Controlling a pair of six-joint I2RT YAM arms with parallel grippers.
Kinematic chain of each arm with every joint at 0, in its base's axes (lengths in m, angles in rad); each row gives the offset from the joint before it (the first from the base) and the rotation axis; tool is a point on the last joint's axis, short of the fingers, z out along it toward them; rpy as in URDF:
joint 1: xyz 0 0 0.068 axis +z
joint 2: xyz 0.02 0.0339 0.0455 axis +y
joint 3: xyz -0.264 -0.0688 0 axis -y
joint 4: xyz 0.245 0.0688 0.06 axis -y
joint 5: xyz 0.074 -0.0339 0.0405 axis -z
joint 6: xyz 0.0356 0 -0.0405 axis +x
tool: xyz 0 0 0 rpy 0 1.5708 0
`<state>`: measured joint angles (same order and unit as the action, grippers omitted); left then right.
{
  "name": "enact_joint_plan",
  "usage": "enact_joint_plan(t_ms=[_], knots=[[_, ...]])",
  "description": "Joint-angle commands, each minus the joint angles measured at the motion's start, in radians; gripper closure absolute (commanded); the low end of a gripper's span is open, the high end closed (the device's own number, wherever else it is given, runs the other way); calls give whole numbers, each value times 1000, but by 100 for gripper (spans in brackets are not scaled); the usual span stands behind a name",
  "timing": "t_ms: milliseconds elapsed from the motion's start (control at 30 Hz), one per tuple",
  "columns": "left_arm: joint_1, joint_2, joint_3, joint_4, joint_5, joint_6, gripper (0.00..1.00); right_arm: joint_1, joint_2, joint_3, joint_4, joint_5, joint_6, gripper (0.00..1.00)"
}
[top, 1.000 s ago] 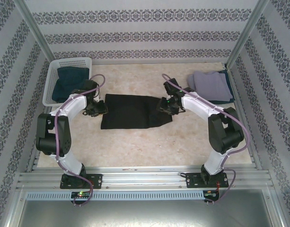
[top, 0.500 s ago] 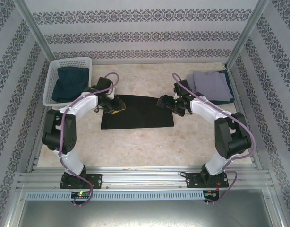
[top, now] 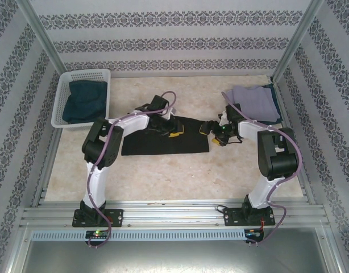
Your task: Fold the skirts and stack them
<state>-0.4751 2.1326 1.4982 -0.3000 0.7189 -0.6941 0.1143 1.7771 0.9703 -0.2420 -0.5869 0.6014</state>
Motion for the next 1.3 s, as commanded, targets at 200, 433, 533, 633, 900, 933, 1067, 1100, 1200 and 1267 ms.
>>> enact_joint_plan(t_ms=[200, 433, 533, 633, 900, 933, 1067, 1100, 1200, 1267], knots=[[-34, 137, 96, -101, -121, -27, 69, -21, -49, -63, 14, -132, -14, 19], [-22, 120, -21, -124, -215, -47, 71, -21, -80, -153, 22, -118, 99, 21], [-21, 118, -38, -125, -211, -40, 71, -11, -98, -198, 92, -169, 169, 23], [-20, 122, -39, -127, -202, -38, 71, 10, -128, -219, 117, -186, 225, 25], [-20, 131, -41, -123, -193, -34, 71, 61, -241, -250, 39, -103, 341, 25], [-21, 131, -41, -122, -191, -34, 71, 70, -249, -248, 32, -79, 348, 24], [-20, 132, -44, -116, -190, -33, 71, 78, -208, -244, 102, -47, 393, 23], [-19, 132, -44, -117, -188, -32, 71, 81, -192, -238, 111, -41, 396, 23], [-20, 128, -45, -121, -190, -27, 71, 89, -153, -223, 124, -18, 396, 23], [-20, 124, -46, -125, -193, -24, 71, 91, -135, -224, 155, -19, 405, 23]])
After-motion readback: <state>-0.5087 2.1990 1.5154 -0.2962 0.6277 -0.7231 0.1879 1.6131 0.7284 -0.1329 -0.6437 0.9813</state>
